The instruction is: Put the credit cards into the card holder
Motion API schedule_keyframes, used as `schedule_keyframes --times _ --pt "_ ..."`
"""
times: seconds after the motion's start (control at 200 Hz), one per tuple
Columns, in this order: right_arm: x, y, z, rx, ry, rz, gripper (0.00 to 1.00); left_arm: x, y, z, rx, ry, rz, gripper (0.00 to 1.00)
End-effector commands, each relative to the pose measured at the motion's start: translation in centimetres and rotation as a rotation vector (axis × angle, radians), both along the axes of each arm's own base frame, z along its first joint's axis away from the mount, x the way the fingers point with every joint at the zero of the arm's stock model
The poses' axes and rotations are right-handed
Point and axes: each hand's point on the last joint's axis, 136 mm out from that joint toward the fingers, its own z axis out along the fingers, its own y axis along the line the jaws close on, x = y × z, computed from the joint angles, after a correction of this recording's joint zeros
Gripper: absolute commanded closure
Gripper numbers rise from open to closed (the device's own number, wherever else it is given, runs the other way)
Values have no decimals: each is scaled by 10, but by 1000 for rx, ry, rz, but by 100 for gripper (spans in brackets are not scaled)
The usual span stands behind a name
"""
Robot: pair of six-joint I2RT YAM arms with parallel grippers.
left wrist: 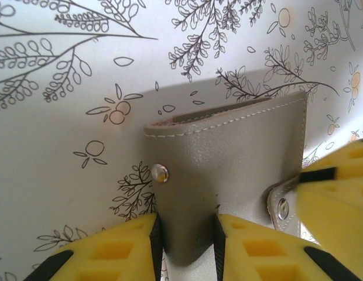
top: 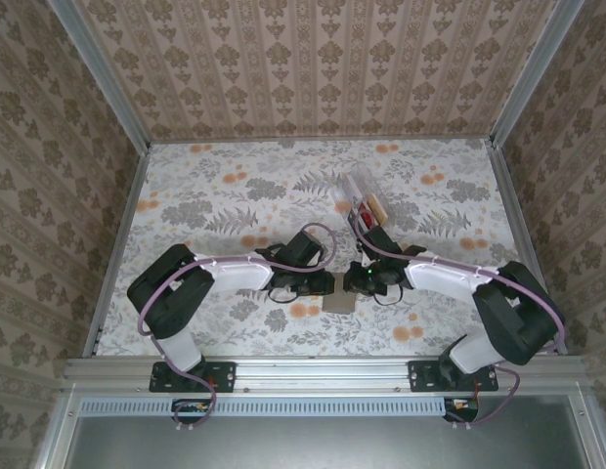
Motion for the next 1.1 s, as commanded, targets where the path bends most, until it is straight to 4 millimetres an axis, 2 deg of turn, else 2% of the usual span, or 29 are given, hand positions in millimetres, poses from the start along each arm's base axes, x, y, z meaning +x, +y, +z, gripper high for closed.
schedule_keyframes --times 0.0,0.07,0.17,0.315,0.395,0.445,0.58,0.74,0.815,0.89,1.01,1.095 --pt "8 -24 35 -83 -140 -44 72 3 -3 19 -14 -43 -13 69" --pt "17 -49 61 -164 -256 -114 60 6 -3 25 -20 -64 -12 68" --pt "27 -96 96 -304 -429 -244 47 8 -2 33 -26 -101 -21 66" --pt "27 -165 136 -516 -604 -433 25 15 7 44 -7 -169 -1 63" --pt "30 -187 148 -610 -693 -468 22 20 12 49 1 -202 19 61" --pt "38 -192 155 -646 -762 -472 20 23 15 52 4 -218 33 61" --pt "54 -204 149 -747 -836 -457 19 30 27 59 33 -263 72 58" --pt "72 -220 134 -853 -810 -420 15 37 47 68 58 -325 132 53" --pt "83 -224 118 -856 -798 -406 13 42 59 71 72 -352 171 49" --pt "95 -219 102 -804 -792 -349 11 48 70 75 77 -376 212 45" --pt "112 -206 93 -724 -906 -307 10 55 90 81 96 -406 264 36" --pt "123 -205 84 -713 -956 -275 9 60 105 84 118 -426 299 30"
